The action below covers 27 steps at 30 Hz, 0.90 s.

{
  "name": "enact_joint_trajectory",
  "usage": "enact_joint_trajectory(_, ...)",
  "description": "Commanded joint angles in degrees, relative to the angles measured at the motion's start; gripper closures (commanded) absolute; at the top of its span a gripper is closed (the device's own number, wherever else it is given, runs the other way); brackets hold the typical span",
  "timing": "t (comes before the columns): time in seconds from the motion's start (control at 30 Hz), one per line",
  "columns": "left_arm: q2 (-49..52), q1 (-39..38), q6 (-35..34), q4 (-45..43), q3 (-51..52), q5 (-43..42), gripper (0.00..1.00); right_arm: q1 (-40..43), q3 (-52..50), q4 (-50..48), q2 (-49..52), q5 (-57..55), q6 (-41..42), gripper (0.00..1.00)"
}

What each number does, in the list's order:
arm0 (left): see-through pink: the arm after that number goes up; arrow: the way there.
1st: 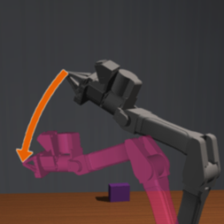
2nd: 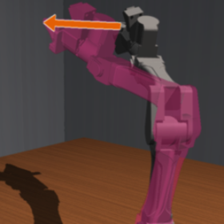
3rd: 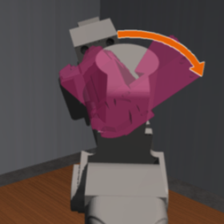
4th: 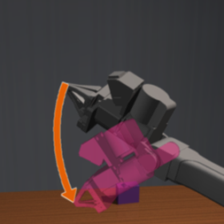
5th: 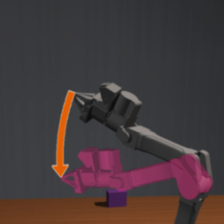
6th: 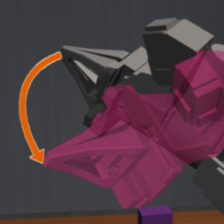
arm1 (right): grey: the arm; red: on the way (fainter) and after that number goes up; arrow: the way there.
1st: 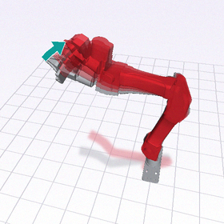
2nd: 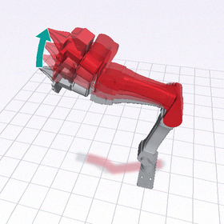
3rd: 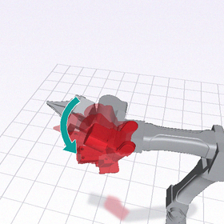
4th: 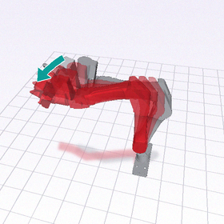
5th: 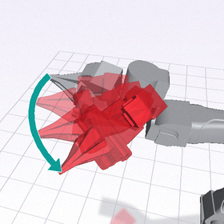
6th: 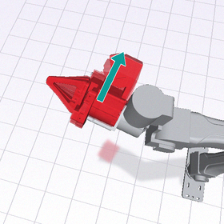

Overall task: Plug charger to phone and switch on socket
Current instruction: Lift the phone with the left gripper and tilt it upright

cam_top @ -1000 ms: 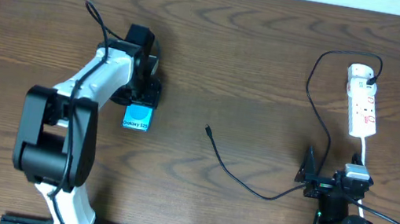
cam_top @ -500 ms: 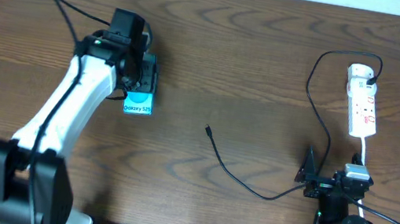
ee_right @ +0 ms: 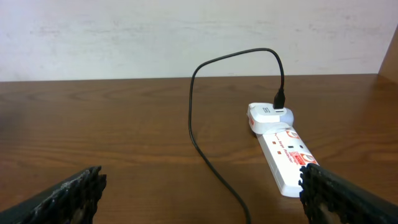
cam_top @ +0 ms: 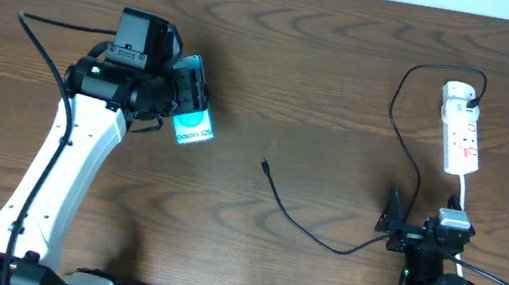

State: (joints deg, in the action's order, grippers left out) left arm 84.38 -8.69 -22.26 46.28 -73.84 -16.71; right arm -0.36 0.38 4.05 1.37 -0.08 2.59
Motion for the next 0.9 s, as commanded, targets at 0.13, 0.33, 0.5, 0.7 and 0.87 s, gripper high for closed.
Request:
enact_joint_trajectory(0.13, -1.1, 0.1, -15.0, 0.0, 0.0, -6.9, 0.93, -0.5, -0.1, 0.2, -0.3, -0.9, 0.6, 0.01)
enact_joint_trajectory(0.33, -1.1, 0.1, -22.8, 1.1, 0.0, -6.9, 0.93, -0.5, -0.1, 0.2, -0.3, -0.9, 0.6, 0.01)
enact_joint_trajectory(0.5, -1.1, 0.2, -26.1, 2.8, 0.0, -8.8, 0.93, -0.5, -0.1, -0.2, -0.3, -0.9, 0.6, 0.01)
enact_joint_trajectory(0.7, -1.1, 0.2, -26.5, 2.7, 0.0, -11.2, 0.93, -0.4, -0.1, -0.4, -0.3, -1.1, 0.1, 0.01)
enact_joint_trajectory(0.87, -1.1, 0.3, -27.7, 3.1, 0.0, -11.2, 0.93, -0.4, 0.0, -0.8, -0.3, 7.6, 8.5, 0.01)
